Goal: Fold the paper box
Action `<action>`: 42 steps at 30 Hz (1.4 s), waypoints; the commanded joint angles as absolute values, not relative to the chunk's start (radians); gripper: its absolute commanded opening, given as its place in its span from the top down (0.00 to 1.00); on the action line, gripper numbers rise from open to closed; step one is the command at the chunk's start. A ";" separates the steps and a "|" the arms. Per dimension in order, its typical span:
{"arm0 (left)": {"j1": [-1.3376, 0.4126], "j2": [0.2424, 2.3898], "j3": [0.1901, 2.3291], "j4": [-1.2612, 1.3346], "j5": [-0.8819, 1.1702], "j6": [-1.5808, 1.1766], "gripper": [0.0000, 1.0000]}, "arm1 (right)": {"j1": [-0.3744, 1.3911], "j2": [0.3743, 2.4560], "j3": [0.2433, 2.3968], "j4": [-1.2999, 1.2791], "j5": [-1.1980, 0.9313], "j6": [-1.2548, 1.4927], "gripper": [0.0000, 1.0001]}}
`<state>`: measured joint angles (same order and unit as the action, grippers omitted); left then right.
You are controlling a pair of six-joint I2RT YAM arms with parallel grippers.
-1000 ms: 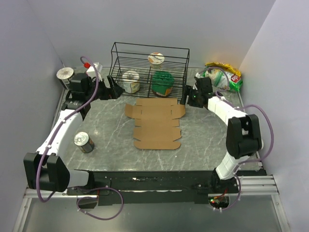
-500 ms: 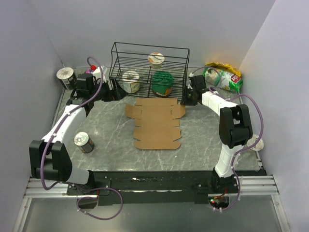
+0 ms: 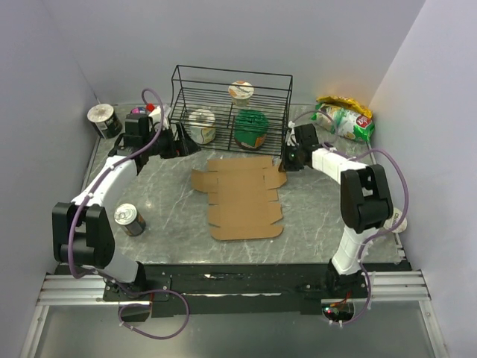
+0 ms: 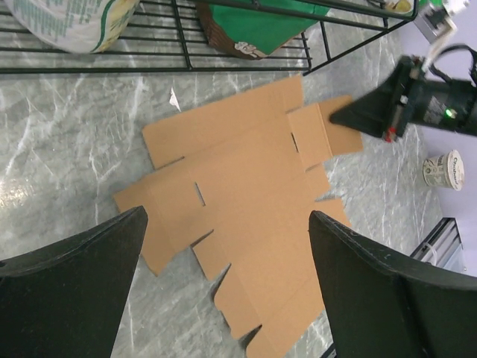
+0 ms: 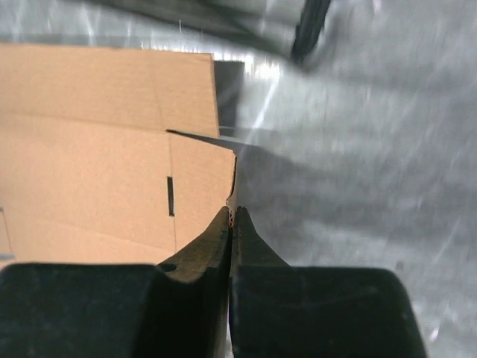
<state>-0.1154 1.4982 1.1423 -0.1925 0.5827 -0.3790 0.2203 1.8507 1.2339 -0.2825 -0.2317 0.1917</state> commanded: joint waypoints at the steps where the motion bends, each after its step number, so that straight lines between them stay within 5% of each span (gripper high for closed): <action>1: -0.117 1.500 1.201 -0.205 0.623 -0.361 0.04 | 0.229 1.650 1.175 -0.262 -0.268 0.160 1.00; 19: -0.035 1.456 1.180 -0.113 0.844 -0.434 0.04 | 0.213 1.060 1.008 -0.345 -0.184 0.235 1.00; 42: -0.138 1.795 1.123 0.089 0.917 -0.540 0.01 | 0.167 0.959 1.020 -0.318 -0.328 0.279 1.00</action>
<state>-0.1402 1.7733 1.1313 -0.0303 0.8719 -0.5022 0.1783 0.9974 1.0100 -0.3523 -0.2855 0.2646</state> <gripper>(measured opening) 0.987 0.016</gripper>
